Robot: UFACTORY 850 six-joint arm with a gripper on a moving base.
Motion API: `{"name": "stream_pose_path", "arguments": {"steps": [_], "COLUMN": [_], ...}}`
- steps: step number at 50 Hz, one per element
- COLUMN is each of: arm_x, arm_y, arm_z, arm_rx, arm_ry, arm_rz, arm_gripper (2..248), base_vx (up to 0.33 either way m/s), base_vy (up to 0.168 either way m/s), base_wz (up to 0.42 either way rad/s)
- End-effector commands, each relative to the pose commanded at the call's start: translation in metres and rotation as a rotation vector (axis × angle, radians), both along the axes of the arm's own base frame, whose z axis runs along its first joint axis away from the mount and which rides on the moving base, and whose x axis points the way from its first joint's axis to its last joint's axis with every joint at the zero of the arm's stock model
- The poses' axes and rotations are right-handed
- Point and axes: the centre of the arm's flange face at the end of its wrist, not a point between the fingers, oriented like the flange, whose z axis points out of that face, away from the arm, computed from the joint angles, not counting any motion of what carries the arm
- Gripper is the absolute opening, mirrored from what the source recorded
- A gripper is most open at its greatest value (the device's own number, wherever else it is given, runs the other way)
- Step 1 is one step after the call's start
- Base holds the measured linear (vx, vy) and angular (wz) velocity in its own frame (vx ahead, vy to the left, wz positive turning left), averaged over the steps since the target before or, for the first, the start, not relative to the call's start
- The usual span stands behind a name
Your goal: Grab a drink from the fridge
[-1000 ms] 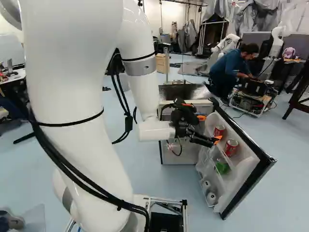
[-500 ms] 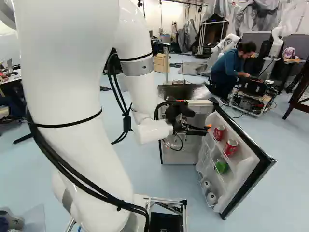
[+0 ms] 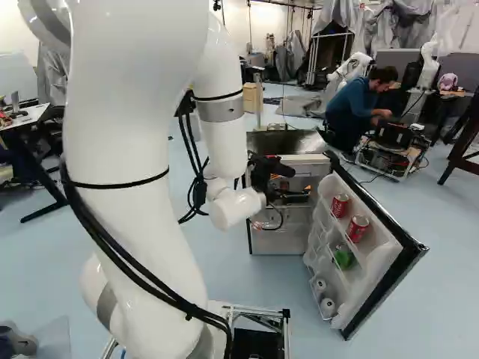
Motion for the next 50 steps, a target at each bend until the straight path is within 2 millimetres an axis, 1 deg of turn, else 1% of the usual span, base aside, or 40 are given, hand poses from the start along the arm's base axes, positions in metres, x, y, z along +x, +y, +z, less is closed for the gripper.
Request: {"name": "stream_pose_path", "arguments": {"steps": [25,40,50], "arm_x": [0.014,0.021,0.023], "arm_y": [0.016,0.016,0.009], "arm_z": [-0.025,-0.041,-0.053], "arm_rx": [0.025,0.045,0.059], "arm_ry": [0.055,0.08,0.096], "arm_rz": [0.257,0.383,0.396], "arm_gripper": [247,247,247], "base_vx": [0.0,0.0,0.0], "base_vy": [0.0,0.0,0.0], "base_wz": [0.0,0.0,0.0]}}
